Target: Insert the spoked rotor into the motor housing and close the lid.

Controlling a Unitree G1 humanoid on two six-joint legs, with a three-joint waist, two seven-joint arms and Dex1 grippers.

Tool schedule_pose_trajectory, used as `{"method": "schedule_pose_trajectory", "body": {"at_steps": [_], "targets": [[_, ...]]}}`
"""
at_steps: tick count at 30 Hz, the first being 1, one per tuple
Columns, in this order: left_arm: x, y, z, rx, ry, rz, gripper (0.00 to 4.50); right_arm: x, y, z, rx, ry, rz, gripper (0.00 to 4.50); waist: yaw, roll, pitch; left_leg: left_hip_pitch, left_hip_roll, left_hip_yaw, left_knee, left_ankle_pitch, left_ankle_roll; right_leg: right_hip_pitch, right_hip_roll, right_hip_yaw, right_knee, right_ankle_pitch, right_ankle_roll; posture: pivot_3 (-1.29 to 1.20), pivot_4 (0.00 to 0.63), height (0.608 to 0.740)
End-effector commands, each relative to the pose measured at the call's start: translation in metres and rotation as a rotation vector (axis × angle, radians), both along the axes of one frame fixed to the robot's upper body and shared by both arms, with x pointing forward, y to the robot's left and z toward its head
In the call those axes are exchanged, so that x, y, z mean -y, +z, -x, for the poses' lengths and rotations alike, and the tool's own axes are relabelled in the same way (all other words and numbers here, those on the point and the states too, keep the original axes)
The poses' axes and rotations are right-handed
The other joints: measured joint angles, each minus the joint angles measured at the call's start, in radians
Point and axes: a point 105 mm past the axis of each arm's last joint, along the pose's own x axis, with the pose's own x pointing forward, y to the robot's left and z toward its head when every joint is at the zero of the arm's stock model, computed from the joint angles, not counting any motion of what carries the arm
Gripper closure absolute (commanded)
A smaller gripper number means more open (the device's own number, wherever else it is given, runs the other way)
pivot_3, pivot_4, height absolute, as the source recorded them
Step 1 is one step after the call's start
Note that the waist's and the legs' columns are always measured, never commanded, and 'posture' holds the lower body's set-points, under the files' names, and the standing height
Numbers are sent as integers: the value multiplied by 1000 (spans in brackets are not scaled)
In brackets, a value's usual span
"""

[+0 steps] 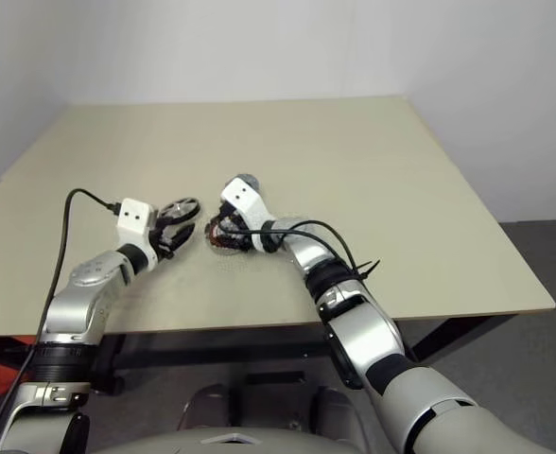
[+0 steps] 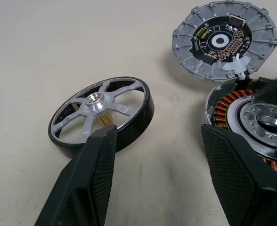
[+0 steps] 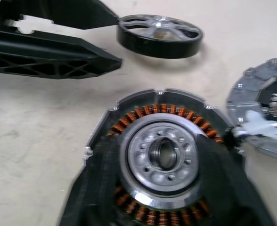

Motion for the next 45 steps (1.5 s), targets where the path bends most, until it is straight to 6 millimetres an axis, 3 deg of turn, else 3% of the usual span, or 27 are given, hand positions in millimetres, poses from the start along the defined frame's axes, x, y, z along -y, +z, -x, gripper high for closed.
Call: {"method": "schedule_pose_trajectory", "body": {"at_steps": [1,6,7,11,15,17,26,34,39,45], "targets": [[-4,15,-3,54,7,-14,1485,-6,11,1,40,31,-26,1283,-1,0,0,0,0,0,0,0,0,0,0,0,0,0,0,0,0,740],[-3,15,-3,52,3,-17,1485,-9,20,2,45,44,-79,1283,-1,0,0,0,0,0,-1,0,0,0,0,0,0,-1,-1,0,0,740],[-3,14,-4,51,2,-18,1485,-10,22,3,43,51,-91,1460,-1,0,0,0,0,0,-1,0,0,0,0,0,0,-1,-1,0,0,740],[-3,13,-4,49,1,-23,1485,-11,23,5,42,68,-100,2568,-1,0,0,0,0,0,-1,0,0,0,0,0,-1,-1,-1,0,0,740],[-3,13,-3,47,1,-25,1485,-11,22,5,40,68,-101,4098,-1,0,0,0,0,0,-2,0,0,0,0,0,0,-1,-1,0,0,740],[-3,12,-3,45,1,-26,1485,-11,22,5,40,65,-100,4428,-1,0,0,0,0,0,-2,0,0,0,0,0,0,-1,-1,0,0,740],[-3,10,-3,39,1,-36,1485,-9,15,-1,25,11,-77,4428,-1,0,0,0,0,0,-2,0,0,0,0,0,0,-1,-1,0,0,740],[-5,9,-2,36,10,-44,1485,-3,-20,7,-86,-28,-22,4428,-1,0,0,3,0,0,-2,0,0,2,0,0,0,-1,0,0,0,740],[-5,9,-2,34,10,-46,1485,-4,-12,3,-69,-28,-39,4428,-1,0,0,6,0,0,-2,0,0,6,0,0,0,-2,1,0,0,740],[-7,7,-3,26,17,-46,1485,-18,31,7,-46,67,-155,4428,-1,0,0,6,0,0,-3,0,0,6,0,0,-2,-2,1,0,0,740]]}}
